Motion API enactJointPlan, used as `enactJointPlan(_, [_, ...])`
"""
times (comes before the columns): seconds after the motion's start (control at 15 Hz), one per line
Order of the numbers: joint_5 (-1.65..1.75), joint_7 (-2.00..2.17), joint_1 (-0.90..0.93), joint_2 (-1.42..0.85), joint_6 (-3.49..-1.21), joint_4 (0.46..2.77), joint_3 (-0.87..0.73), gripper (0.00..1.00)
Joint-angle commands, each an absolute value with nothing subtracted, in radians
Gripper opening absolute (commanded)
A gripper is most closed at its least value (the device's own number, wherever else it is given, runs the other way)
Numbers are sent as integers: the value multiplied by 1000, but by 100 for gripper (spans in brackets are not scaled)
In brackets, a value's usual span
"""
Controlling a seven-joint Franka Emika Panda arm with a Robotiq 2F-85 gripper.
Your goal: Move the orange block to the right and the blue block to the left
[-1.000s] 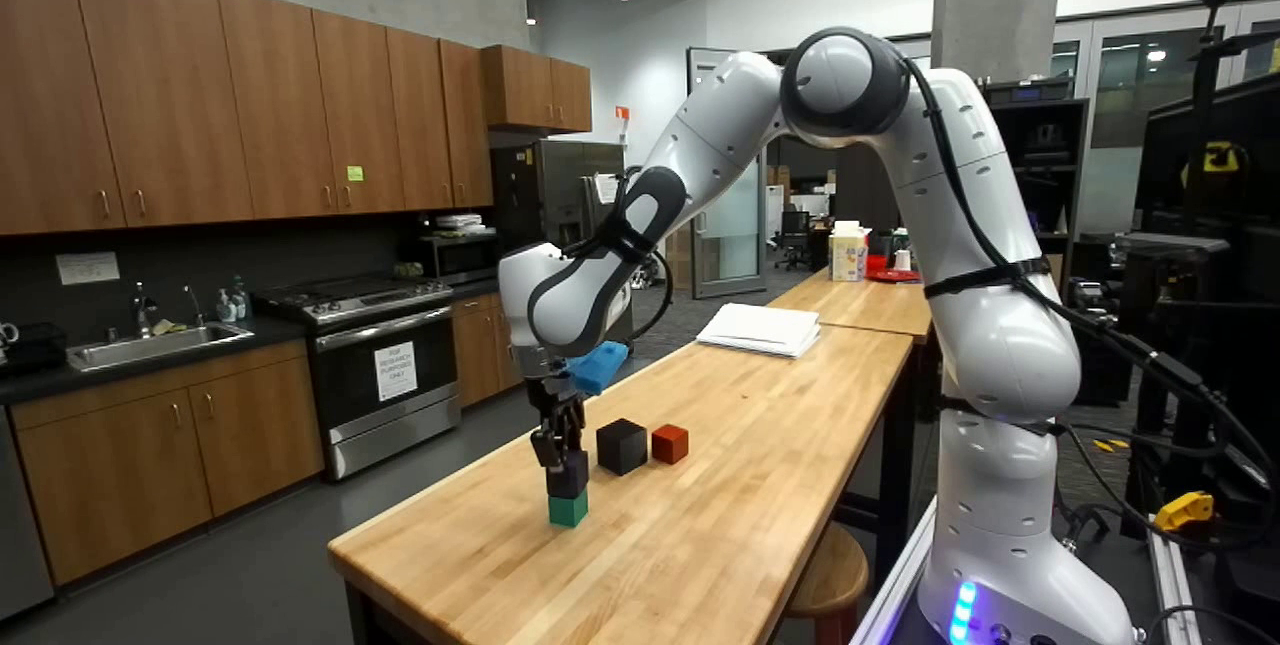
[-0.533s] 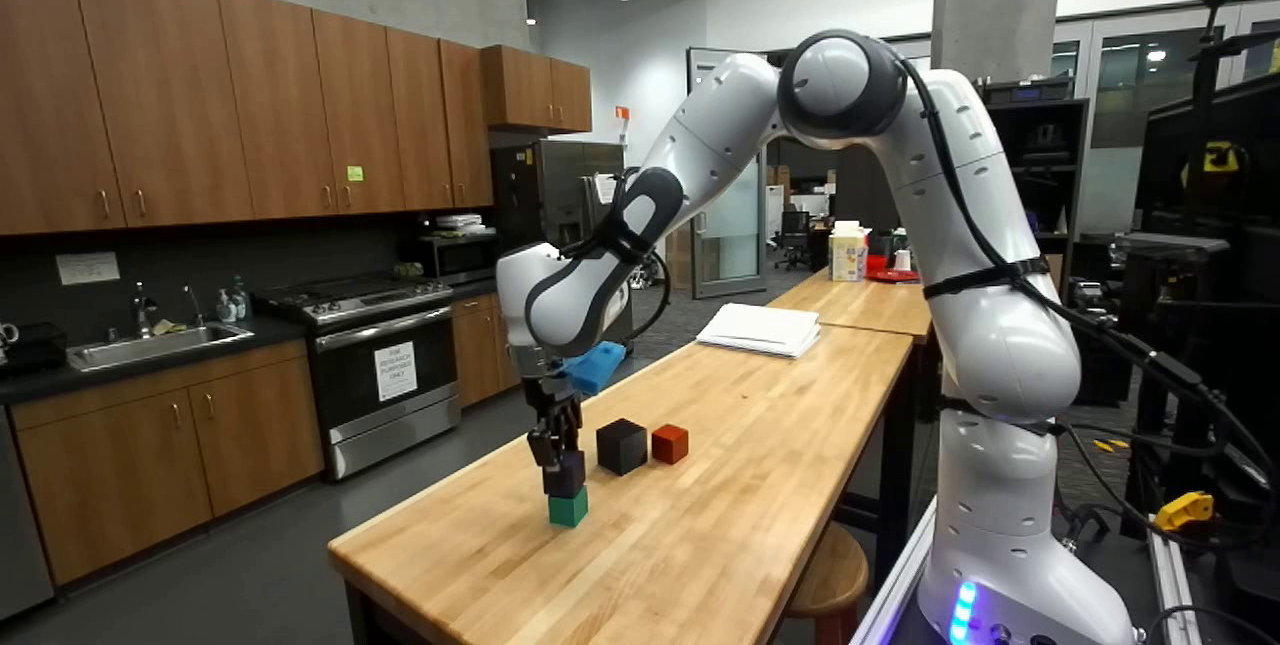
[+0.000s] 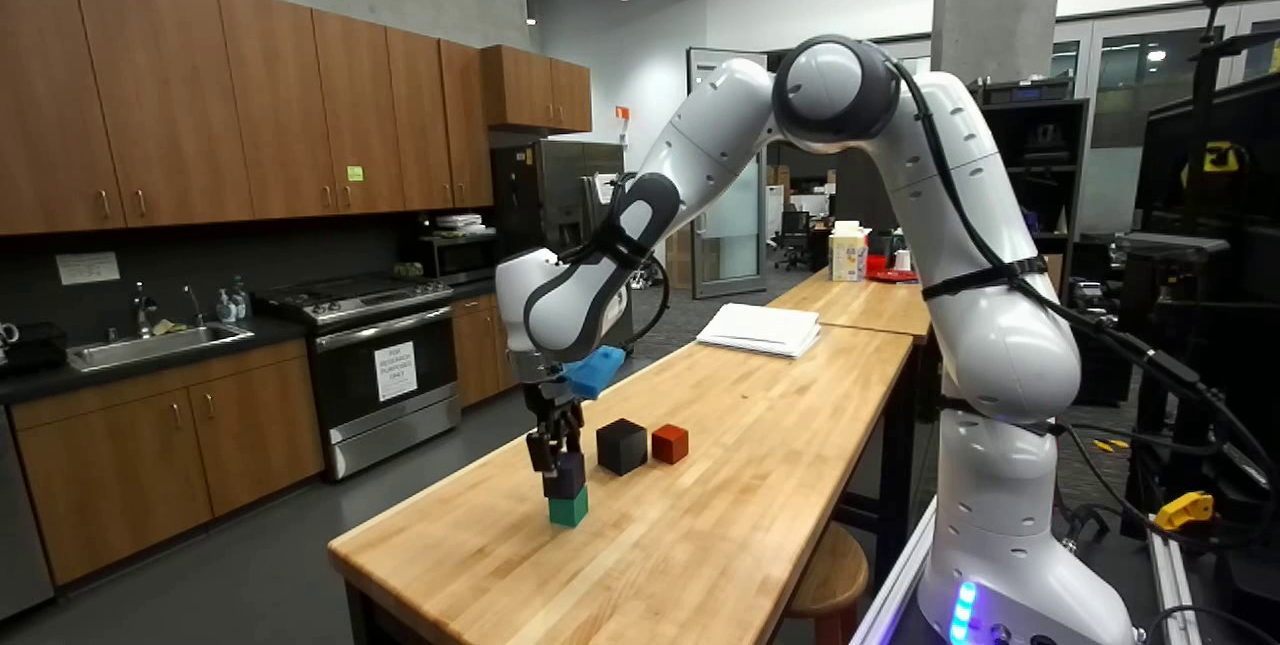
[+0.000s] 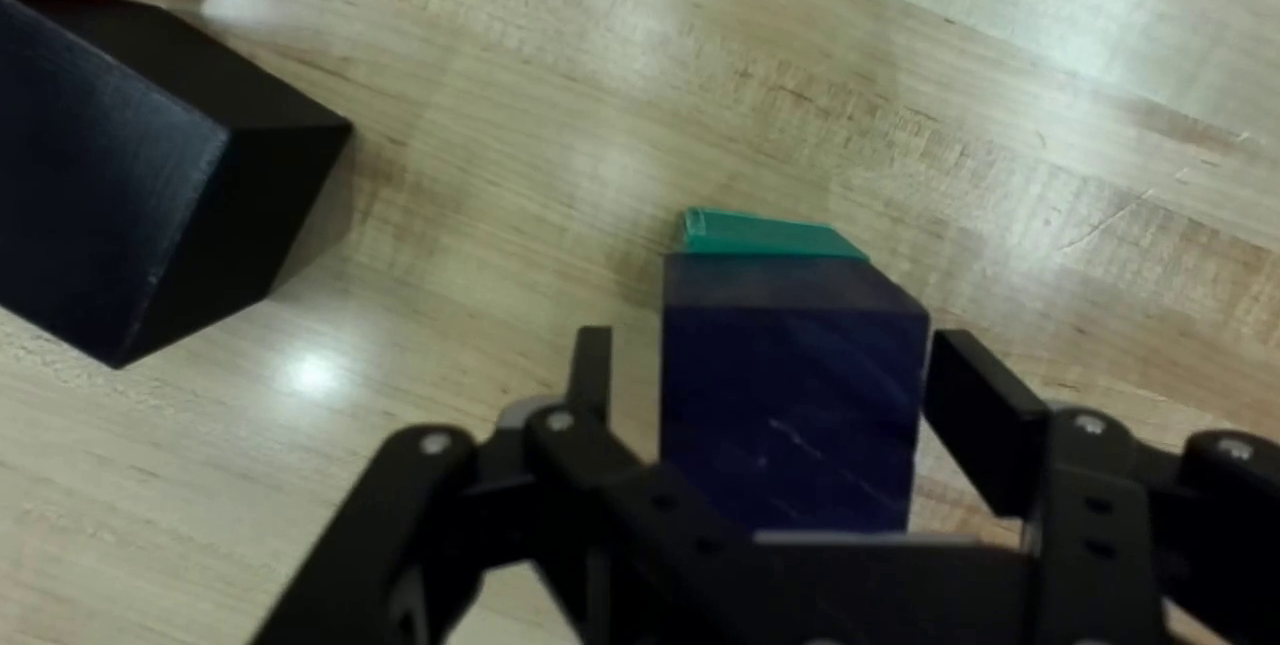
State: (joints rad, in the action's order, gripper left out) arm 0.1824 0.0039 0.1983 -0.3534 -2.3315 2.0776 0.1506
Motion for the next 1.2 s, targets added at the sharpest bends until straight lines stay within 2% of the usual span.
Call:
enactJointPlan(0.0, [177,-7,199,-356,-2315,2061,146,100])
enactJointPlan(0.6, [182,41,202,-257,-2224,2044,137,100])
enactJointPlan(0.93, [190,105,193,-127,-2167,2075,124,100])
enactJointPlan(1.0, [188,72,194,-208,-2189,2031,131,100])
enactJointPlan(1.13, [188,72,193,-191,-2185,2031,131,100])
